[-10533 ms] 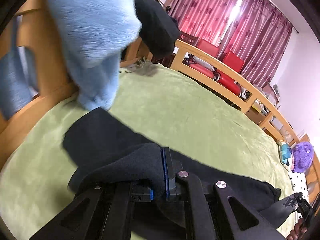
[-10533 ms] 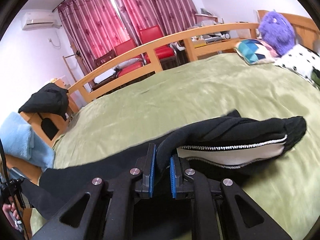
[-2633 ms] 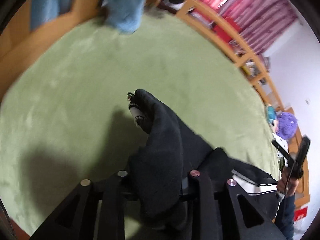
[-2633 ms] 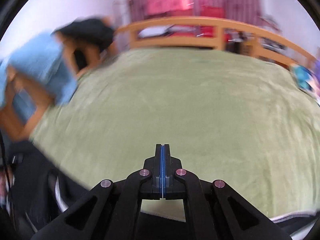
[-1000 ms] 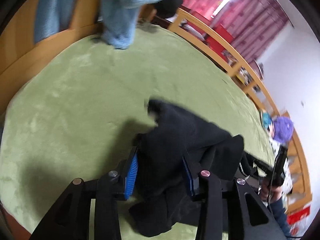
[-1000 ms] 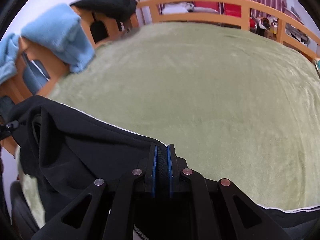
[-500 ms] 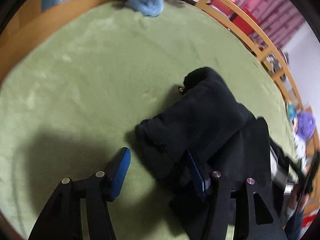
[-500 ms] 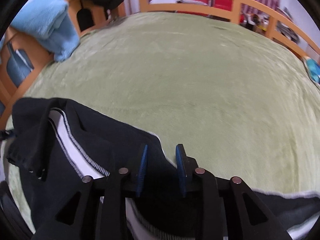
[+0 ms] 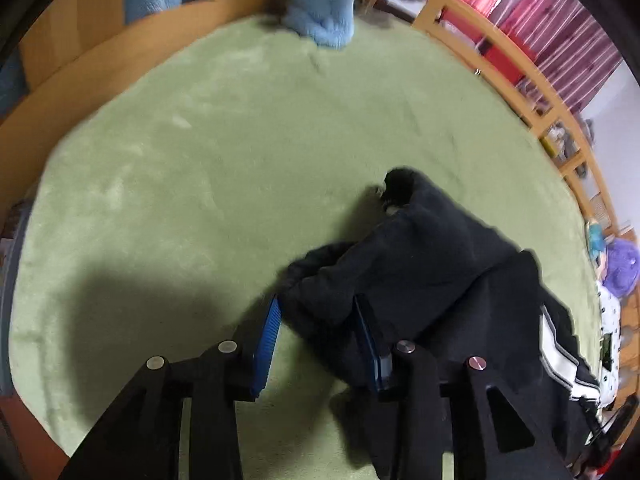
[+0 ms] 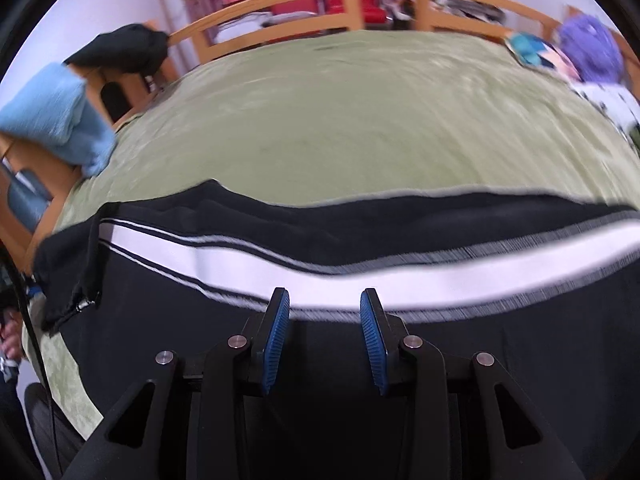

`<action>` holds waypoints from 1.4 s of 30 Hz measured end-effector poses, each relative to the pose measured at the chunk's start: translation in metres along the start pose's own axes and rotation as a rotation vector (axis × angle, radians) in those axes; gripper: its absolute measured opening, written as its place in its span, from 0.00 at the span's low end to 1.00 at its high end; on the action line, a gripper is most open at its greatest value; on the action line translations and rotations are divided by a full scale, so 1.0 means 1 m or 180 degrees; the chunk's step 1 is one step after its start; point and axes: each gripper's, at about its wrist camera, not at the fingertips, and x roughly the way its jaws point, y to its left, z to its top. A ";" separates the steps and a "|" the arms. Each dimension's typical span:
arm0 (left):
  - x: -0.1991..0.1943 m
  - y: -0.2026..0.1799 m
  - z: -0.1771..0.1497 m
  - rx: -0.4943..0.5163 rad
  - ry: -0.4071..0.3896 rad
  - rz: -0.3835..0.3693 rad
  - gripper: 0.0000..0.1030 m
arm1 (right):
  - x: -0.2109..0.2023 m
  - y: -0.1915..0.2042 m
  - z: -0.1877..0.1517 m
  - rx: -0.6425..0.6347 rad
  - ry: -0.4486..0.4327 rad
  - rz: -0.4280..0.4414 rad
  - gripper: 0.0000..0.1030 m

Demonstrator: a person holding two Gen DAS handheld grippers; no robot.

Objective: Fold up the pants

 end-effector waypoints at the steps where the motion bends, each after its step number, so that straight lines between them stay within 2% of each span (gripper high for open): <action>1: -0.011 -0.001 0.003 -0.0006 -0.0114 -0.0098 0.41 | -0.003 -0.004 -0.004 0.0031 0.0005 -0.0027 0.36; 2: -0.019 -0.005 0.008 0.0032 -0.0225 -0.0155 0.53 | -0.006 -0.007 -0.007 0.0050 -0.0002 -0.0047 0.36; 3: -0.026 -0.010 0.013 0.0098 -0.0316 -0.0193 0.59 | -0.009 -0.010 -0.010 0.0064 -0.0018 -0.0063 0.36; 5: -0.039 -0.025 0.027 0.0304 -0.0524 -0.0279 0.63 | -0.016 -0.021 -0.015 0.0126 -0.0057 -0.0082 0.36; 7: -0.038 -0.045 0.052 0.0420 -0.0608 -0.0345 0.69 | -0.019 -0.030 -0.019 0.0252 -0.0087 -0.0076 0.36; 9: -0.021 -0.060 0.068 0.0463 -0.0419 -0.0403 0.70 | -0.019 -0.035 -0.020 0.0350 -0.0101 -0.0068 0.36; 13: 0.035 -0.068 0.083 0.0441 0.0057 -0.0243 0.68 | -0.018 -0.042 -0.023 0.0388 -0.0090 -0.0185 0.36; 15: 0.067 -0.069 0.083 0.0399 0.0341 -0.0141 0.60 | -0.020 -0.045 -0.027 0.0423 -0.0084 -0.0253 0.36; 16: 0.076 -0.066 0.082 0.0357 0.0455 -0.0197 0.25 | -0.021 -0.047 -0.029 0.0457 -0.0079 -0.0284 0.36; 17: 0.085 -0.067 0.082 0.0314 0.0541 -0.0360 0.04 | -0.022 -0.049 -0.032 0.0500 -0.0072 -0.0320 0.36; 18: 0.088 -0.068 0.084 0.0248 0.0497 -0.0590 0.03 | -0.023 -0.051 -0.034 0.0533 -0.0066 -0.0344 0.36; 19: 0.080 -0.069 0.086 0.0256 0.0261 -0.0719 0.03 | -0.024 -0.053 -0.036 0.0574 -0.0057 -0.0375 0.36; 21: 0.046 -0.075 0.093 0.0491 -0.0394 -0.0818 0.03 | -0.024 -0.055 -0.039 0.0618 -0.0039 -0.0422 0.36; 22: 0.036 -0.076 0.097 0.0520 -0.0506 -0.0946 0.03 | -0.024 -0.056 -0.039 0.0629 -0.0033 -0.0444 0.36; 23: 0.034 -0.076 0.100 0.0484 -0.0513 -0.0984 0.04 | -0.024 -0.057 -0.040 0.0640 -0.0028 -0.0467 0.36; 24: 0.040 -0.075 0.103 0.0417 -0.0456 -0.0904 0.05 | -0.026 -0.057 -0.041 0.0642 -0.0027 -0.0481 0.36; 28: 0.074 -0.077 0.105 0.0387 0.0063 -0.0348 0.08 | -0.030 -0.058 -0.043 0.0665 -0.0078 -0.0462 0.36; 31: 0.059 -0.083 0.089 0.0451 -0.0053 -0.0260 0.12 | -0.032 -0.058 -0.046 0.0697 -0.0057 -0.0434 0.36; 34: 0.033 -0.097 0.076 0.0669 -0.0153 -0.0114 0.14 | -0.040 -0.058 -0.050 0.0665 -0.0102 -0.0416 0.36; 36: 0.016 -0.099 0.069 0.0770 -0.0339 0.0015 0.16 | -0.044 -0.062 -0.053 0.0676 -0.0112 -0.0363 0.36; 40: -0.001 -0.099 0.074 0.0711 -0.0321 -0.0040 0.16 | -0.057 -0.066 -0.055 0.0715 -0.0224 -0.0224 0.36; 42: -0.014 -0.101 0.071 0.0735 -0.0412 -0.0312 0.20 | -0.062 -0.067 -0.056 0.0695 -0.0249 -0.0161 0.36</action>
